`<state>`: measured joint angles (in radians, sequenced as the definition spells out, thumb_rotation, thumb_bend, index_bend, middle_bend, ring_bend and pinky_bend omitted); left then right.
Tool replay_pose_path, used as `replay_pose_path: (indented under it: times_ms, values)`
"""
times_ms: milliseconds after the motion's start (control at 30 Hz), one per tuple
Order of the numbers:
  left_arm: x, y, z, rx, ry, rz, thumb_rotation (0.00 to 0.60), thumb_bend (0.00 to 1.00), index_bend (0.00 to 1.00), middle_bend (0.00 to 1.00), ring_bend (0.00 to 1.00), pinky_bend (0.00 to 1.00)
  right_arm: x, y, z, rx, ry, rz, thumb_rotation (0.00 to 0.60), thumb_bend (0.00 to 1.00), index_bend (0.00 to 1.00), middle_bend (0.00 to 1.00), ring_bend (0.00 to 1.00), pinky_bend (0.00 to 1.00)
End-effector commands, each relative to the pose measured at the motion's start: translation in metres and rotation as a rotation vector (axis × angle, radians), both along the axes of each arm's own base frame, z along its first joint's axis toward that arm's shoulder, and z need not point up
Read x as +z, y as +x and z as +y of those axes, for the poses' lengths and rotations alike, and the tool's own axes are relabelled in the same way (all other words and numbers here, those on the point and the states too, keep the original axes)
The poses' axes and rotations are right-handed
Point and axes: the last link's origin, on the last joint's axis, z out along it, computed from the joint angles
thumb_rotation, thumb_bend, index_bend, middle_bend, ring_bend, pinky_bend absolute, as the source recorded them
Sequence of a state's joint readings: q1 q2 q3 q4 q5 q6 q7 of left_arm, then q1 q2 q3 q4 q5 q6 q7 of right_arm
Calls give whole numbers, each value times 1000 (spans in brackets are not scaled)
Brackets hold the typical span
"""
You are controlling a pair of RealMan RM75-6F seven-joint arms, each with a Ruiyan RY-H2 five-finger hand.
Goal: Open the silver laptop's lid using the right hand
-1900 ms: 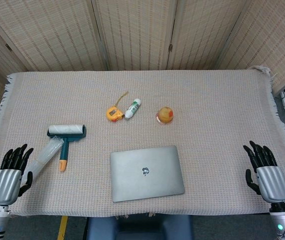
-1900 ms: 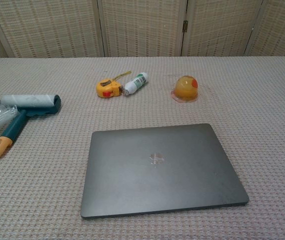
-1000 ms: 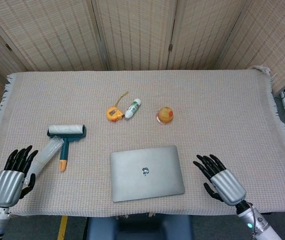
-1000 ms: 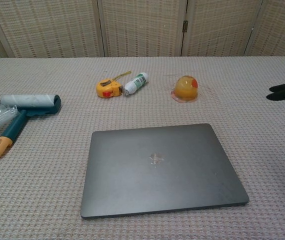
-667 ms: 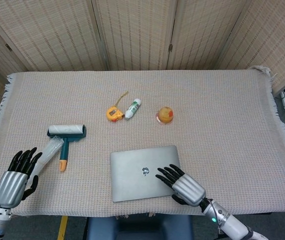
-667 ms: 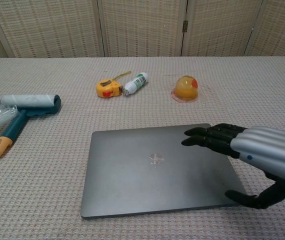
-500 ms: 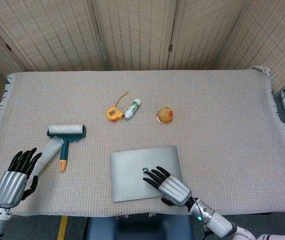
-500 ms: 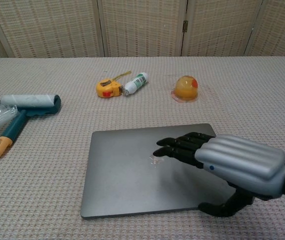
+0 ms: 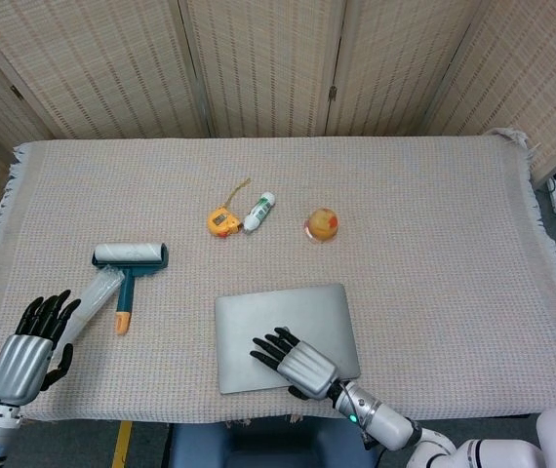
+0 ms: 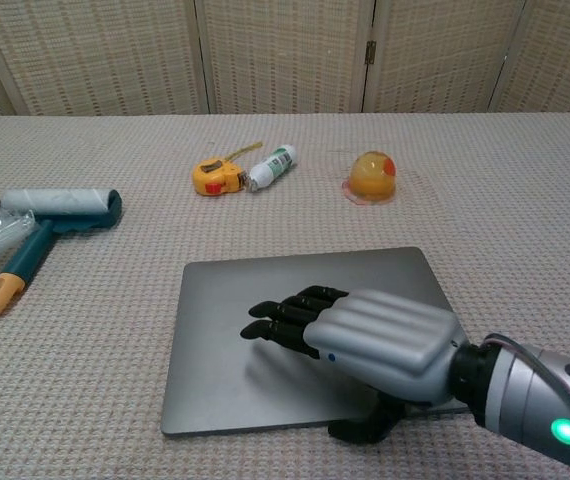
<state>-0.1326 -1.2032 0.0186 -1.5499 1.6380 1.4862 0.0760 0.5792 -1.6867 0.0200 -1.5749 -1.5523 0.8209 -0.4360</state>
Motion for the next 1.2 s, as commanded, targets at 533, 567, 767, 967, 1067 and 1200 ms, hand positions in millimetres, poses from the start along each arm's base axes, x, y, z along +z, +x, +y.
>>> replay_pose_path:
  times_ms: [533,567,767,967,1067,1200]
  values:
    - [1,-6,-1,19,2,-3,600,666,14,1,11,0,-9,8,-7,10,-11,35,600,337,0,0,0,0]
    - [1,-6,-1,20,2,-3,600,665,14,1,11,0,-9,8,-7,9,-13,35,600,336,0,0,0,0]
    - [2,-8,0,24,6,-4,600,666,14,1,10,0,-6,9,-10,9,-27,35,600,337,0,0,0,0]
    - [1,-9,0,28,3,-4,600,665,14,1,10,0,-4,11,-13,13,-39,45,600,336,0,0,0,0]
    - [1,-10,0,30,3,-3,600,665,14,1,10,0,-5,11,-13,14,-40,50,600,337,0,0,0,0]
    - [1,-11,0,34,5,-3,600,665,14,1,10,0,-6,12,-14,22,-47,62,600,408,0,0,0,0]
